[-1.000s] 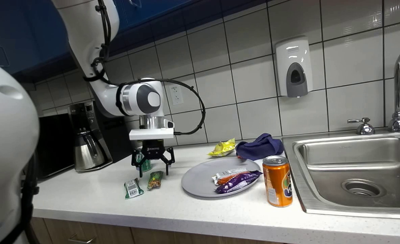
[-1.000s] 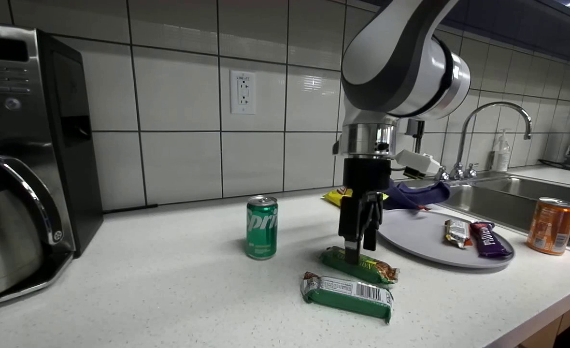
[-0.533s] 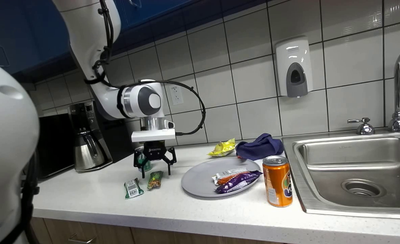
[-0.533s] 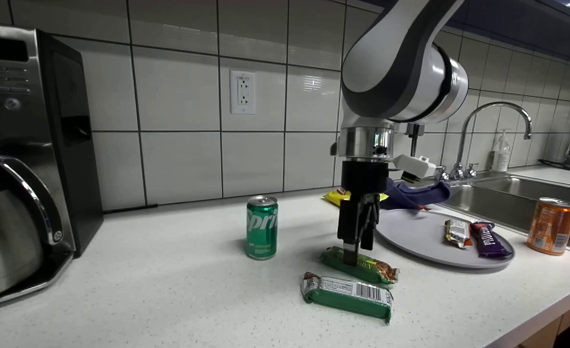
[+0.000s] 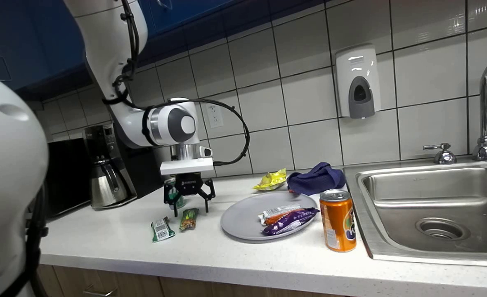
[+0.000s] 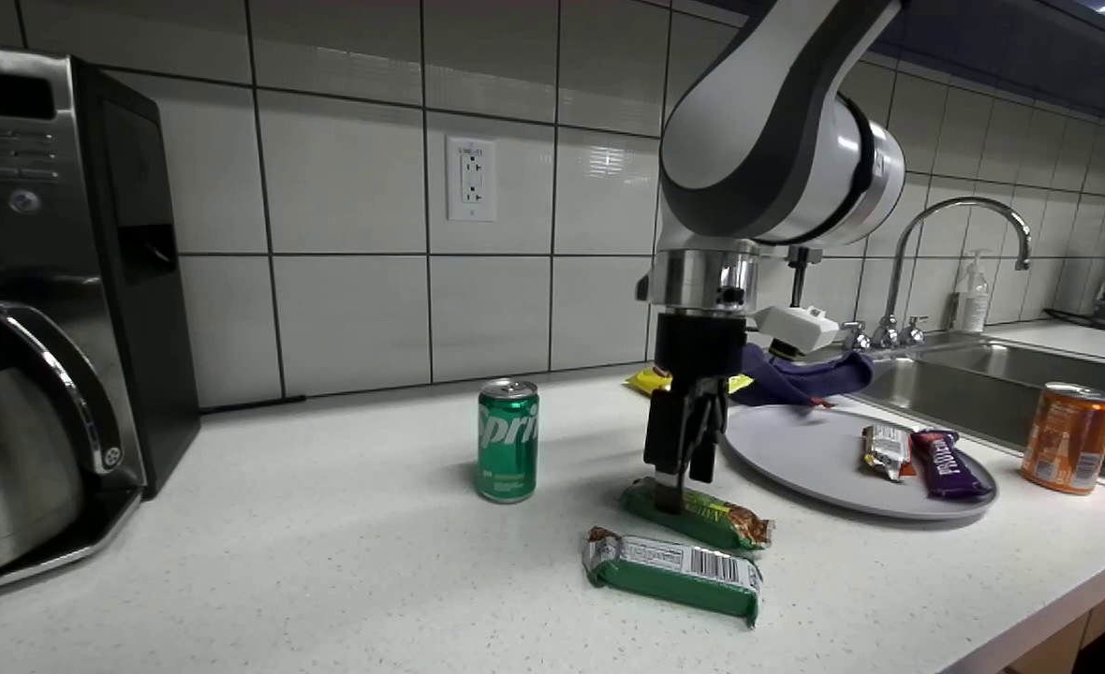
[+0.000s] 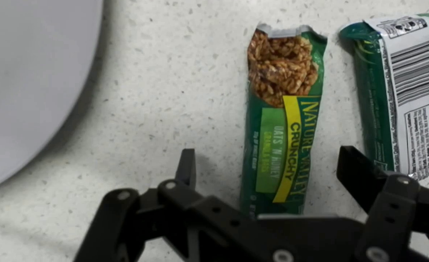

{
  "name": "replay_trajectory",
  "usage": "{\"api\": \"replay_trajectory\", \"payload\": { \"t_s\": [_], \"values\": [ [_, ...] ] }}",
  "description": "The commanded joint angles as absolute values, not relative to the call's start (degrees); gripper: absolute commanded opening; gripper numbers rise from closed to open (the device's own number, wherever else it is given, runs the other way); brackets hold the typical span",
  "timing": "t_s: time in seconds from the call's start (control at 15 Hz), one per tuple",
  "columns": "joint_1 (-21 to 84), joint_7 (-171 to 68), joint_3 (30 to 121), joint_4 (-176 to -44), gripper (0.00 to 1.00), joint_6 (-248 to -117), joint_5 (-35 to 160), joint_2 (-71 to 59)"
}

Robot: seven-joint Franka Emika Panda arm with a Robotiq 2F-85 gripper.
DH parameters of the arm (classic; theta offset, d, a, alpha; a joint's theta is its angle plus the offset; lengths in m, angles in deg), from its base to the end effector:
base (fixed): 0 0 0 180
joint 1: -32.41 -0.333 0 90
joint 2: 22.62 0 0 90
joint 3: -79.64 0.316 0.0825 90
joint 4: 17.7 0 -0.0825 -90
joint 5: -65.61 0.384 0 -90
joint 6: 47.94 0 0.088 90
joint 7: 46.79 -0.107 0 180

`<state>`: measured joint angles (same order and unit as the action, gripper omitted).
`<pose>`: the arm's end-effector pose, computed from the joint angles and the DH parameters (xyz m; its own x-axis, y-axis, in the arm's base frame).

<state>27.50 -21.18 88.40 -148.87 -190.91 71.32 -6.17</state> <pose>0.5082 0.1247 0.2205 0.8242 0.5653 -0.0335 0.5579 -0.8207 -0.1230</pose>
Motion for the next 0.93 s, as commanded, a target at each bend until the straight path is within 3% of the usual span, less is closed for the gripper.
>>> {"api": "replay_trajectory", "payload": {
  "t_s": [0.0,0.87],
  "values": [
    [27.17,-24.22,89.18,-149.7,1.0,-192.15,69.53,-7.21],
    [25.62,-31.38,88.72,-151.47,1.0,-191.67,63.59,-9.37]
  ]
}}
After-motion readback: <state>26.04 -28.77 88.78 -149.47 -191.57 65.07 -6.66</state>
